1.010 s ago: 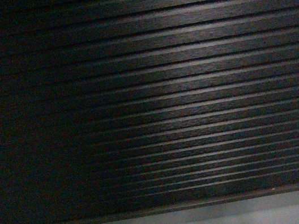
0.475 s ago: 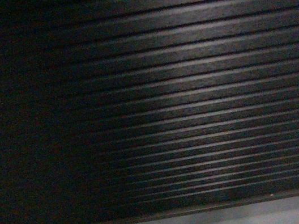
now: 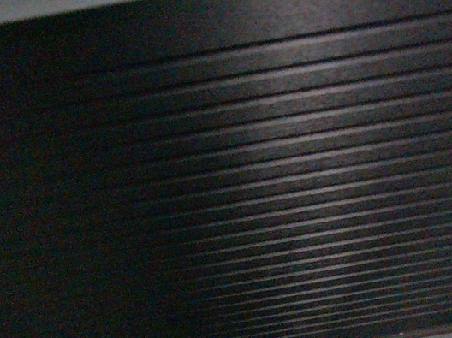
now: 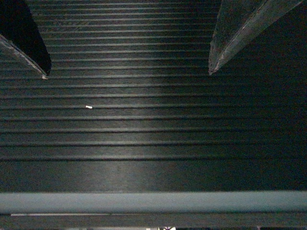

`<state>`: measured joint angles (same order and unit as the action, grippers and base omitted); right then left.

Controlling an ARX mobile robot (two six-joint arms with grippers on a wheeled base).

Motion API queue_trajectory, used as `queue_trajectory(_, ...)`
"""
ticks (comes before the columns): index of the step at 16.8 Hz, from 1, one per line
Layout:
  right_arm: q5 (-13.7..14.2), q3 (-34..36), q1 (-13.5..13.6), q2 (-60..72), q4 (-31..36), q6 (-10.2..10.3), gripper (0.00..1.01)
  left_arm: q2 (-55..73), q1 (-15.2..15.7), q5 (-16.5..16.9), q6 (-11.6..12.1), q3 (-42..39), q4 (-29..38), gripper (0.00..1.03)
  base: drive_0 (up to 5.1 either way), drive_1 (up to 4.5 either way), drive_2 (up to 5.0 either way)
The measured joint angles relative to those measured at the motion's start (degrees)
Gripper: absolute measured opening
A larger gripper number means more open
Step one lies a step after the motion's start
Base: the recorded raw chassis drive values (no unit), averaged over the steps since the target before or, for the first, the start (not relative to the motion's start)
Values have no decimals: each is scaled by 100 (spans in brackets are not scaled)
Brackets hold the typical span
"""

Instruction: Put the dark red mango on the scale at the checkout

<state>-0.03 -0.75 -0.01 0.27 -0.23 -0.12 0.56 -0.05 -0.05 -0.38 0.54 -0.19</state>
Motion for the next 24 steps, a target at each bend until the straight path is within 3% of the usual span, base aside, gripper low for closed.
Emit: queue_trajectory(24, 4, 0, 0, 0, 2, 9, 98, 0, 0, 4, 42, 0, 2, 98, 0, 0, 0)
